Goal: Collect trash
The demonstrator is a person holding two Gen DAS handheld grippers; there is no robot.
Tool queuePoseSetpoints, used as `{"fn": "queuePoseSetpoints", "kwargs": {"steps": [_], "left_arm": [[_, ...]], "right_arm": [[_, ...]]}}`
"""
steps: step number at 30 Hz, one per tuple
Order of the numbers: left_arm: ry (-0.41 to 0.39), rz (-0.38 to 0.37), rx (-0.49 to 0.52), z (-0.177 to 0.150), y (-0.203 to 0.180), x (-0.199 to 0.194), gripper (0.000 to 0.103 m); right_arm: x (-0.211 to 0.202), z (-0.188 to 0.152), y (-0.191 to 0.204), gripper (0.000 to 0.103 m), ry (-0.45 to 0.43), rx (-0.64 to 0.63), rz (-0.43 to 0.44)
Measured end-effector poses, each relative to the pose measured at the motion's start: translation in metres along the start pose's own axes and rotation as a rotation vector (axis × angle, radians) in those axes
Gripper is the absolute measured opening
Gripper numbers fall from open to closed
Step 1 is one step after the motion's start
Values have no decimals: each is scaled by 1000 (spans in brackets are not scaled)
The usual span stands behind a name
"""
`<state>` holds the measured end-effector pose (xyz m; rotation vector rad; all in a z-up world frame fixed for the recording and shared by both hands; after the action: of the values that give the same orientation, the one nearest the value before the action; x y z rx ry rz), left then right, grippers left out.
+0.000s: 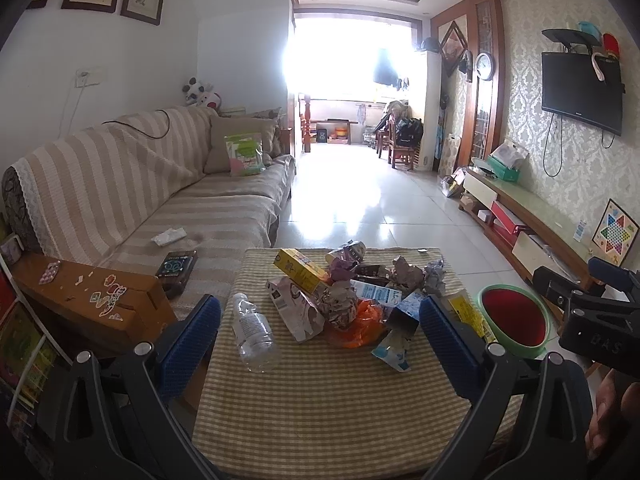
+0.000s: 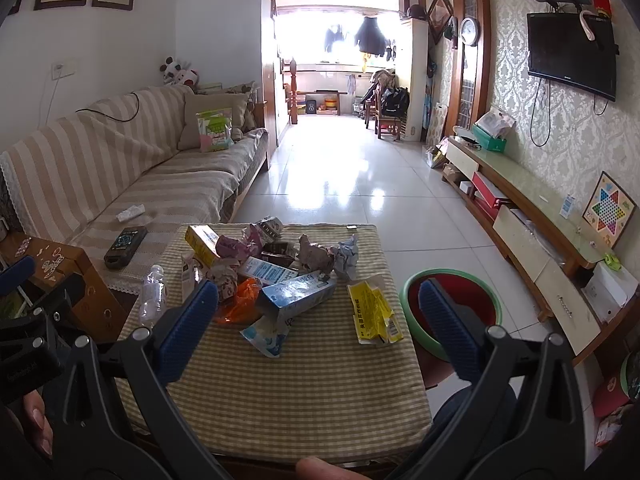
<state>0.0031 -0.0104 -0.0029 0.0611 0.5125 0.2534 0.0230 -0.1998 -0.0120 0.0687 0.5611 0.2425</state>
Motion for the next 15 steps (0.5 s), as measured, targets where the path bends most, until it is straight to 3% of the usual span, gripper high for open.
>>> {"fn": "queuePoseSetpoints", "kwargs": {"steps": [15], "left_arm": [[12,-2,-5,-1,2,3,95]], "right_arm": [[1,-2,2,100,7,-1,4]]}}
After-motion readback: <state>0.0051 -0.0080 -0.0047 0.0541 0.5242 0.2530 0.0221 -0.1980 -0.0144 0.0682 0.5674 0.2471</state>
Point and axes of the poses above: each gripper's, at about its wrist camera, not at the fingertips, and x roughly the way its jaws point, y to its left, z to its top, the point moved 1 cm from there along x, roughly the way its jaws point, and after that the axes turned 15 degrees about z, right-handed, at the moved point
